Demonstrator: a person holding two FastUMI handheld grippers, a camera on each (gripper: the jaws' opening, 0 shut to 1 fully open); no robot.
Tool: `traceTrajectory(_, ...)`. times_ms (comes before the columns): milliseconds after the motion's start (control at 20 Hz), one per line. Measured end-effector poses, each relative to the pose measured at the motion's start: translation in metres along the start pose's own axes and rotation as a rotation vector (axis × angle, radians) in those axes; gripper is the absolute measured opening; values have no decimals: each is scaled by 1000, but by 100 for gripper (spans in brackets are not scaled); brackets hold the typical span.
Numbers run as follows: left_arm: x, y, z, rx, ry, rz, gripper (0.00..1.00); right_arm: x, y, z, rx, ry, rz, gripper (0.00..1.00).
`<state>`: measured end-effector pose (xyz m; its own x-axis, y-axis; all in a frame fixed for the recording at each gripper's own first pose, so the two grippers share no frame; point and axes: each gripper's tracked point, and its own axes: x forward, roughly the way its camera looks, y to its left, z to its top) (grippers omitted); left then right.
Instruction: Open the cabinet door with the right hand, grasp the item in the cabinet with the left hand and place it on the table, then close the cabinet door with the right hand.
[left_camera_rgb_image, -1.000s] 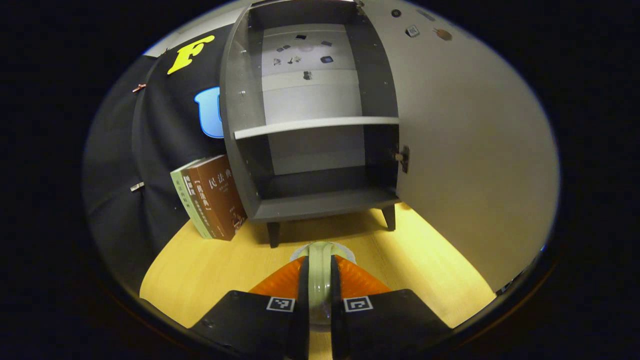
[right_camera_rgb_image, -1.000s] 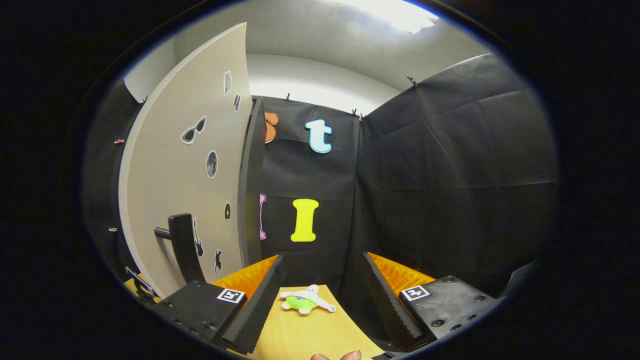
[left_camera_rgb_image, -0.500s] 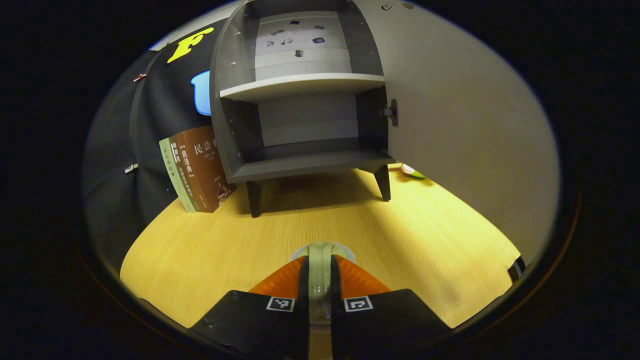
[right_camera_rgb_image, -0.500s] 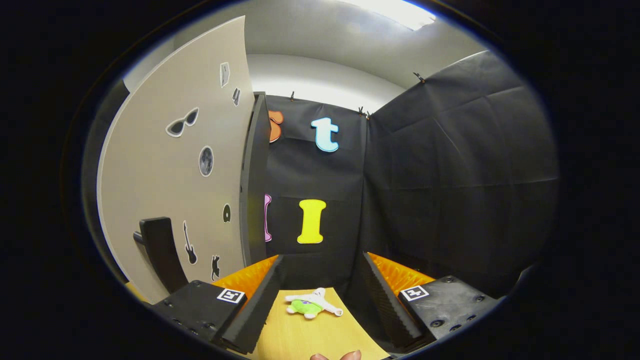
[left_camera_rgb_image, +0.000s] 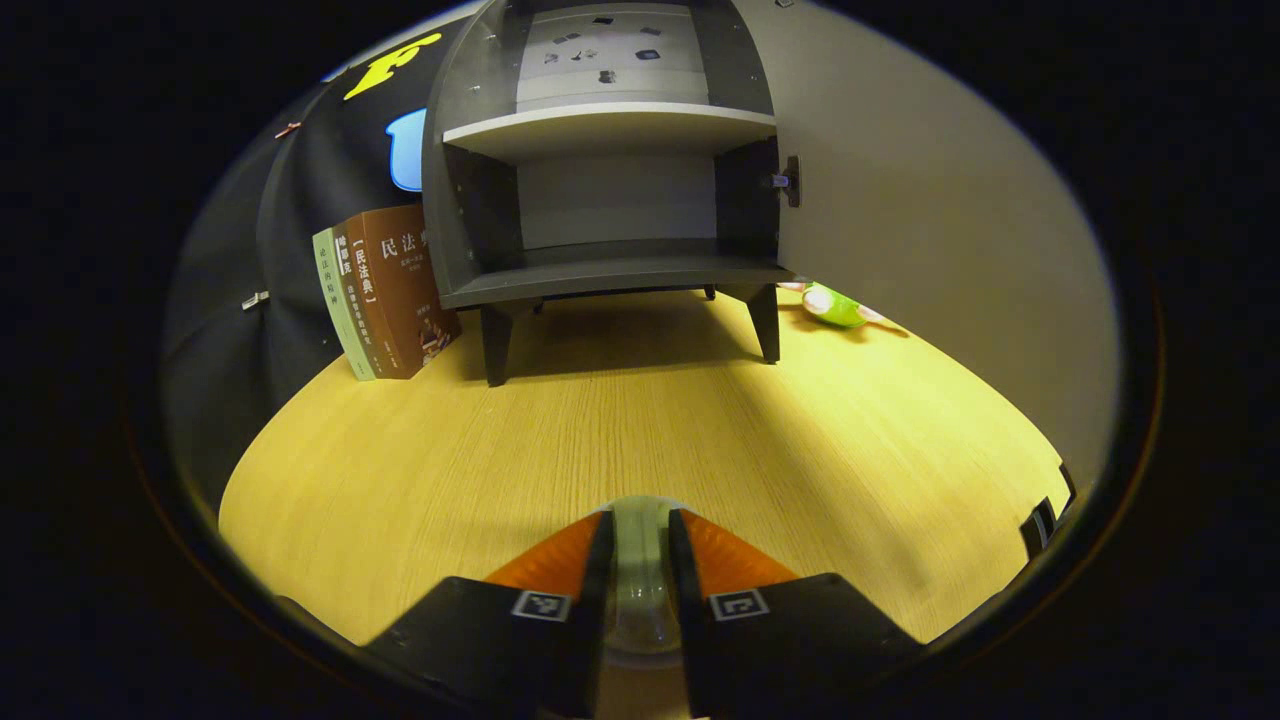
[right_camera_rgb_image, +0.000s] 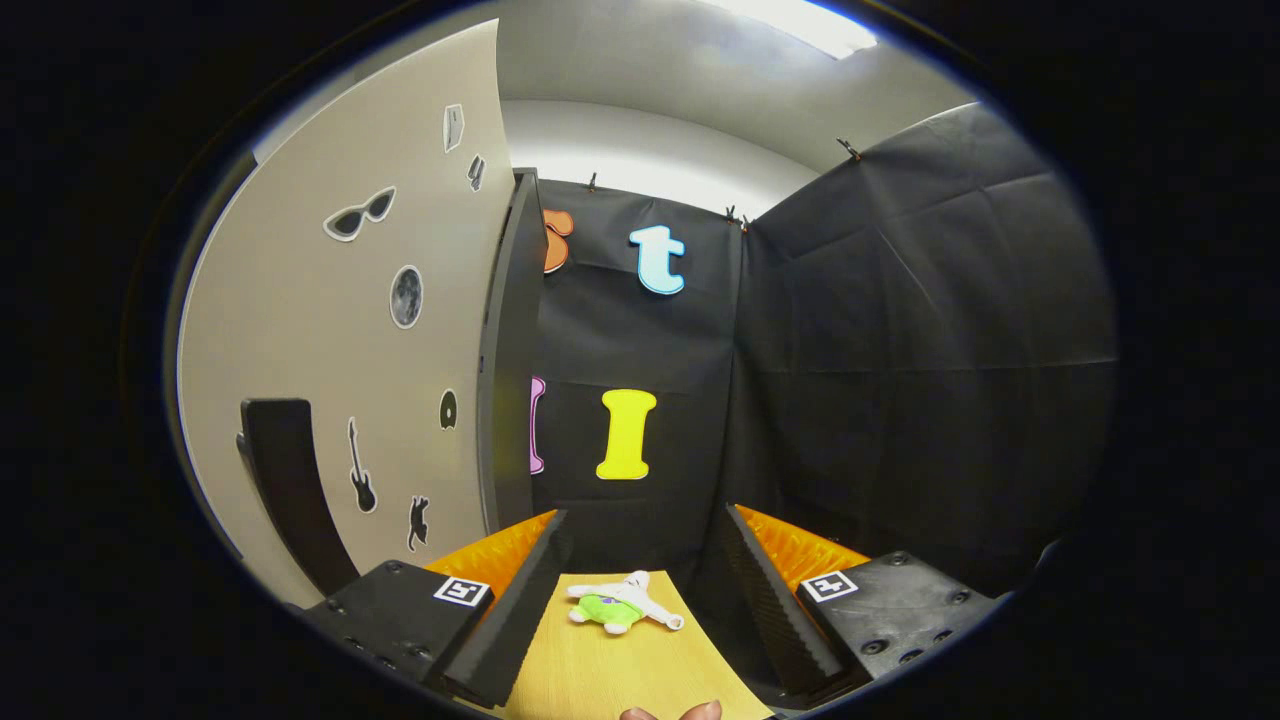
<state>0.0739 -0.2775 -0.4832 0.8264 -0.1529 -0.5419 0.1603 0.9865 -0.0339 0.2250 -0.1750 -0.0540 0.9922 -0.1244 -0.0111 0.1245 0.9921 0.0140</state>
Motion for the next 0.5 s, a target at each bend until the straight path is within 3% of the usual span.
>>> traceTrajectory(150, -3, -3, -4, -5, 17, -21, 89, -3, -3, 0, 7, 1, -8, 97)
traceTrajectory(200, -6, -3, -3, -3, 11, -25, 97, -5, -4, 1, 5, 1, -13, 97)
traceTrajectory(500, -35, 0, 33, -20, -48, -100, 96, -21, -11, 9, 19, -9, -49, 97)
